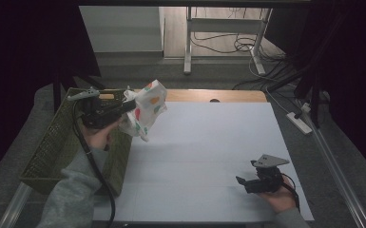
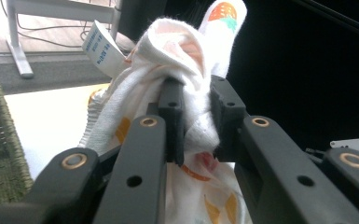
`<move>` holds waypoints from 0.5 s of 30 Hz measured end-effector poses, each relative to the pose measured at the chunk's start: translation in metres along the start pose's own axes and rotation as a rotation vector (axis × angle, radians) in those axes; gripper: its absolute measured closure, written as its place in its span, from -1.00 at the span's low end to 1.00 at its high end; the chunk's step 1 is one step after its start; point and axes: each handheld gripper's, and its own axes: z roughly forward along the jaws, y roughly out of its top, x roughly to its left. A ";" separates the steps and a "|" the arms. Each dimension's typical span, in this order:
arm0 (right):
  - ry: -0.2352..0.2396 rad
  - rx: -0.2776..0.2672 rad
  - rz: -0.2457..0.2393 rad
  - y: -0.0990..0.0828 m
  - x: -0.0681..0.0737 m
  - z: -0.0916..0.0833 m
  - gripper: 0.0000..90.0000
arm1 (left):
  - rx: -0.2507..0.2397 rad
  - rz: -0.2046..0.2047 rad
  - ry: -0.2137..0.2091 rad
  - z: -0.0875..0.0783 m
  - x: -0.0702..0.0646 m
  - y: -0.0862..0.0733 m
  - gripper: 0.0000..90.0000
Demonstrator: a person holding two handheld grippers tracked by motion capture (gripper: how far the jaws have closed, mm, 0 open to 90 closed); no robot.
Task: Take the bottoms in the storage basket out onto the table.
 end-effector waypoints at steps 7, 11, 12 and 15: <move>0.001 -0.001 -0.002 0.000 0.000 0.000 -0.68 | 0.009 0.011 -0.019 0.011 -0.008 0.003 0.72; 0.000 -0.001 0.000 0.000 0.000 0.000 -0.68 | 0.017 0.018 -0.030 0.018 -0.013 0.004 0.72; 0.000 -0.001 -0.001 0.000 0.000 0.000 -0.68 | 0.018 0.018 -0.033 0.020 -0.014 0.005 0.72; 0.002 -0.003 0.000 0.000 0.000 0.000 -0.68 | 0.028 0.025 -0.042 0.026 -0.017 0.005 0.72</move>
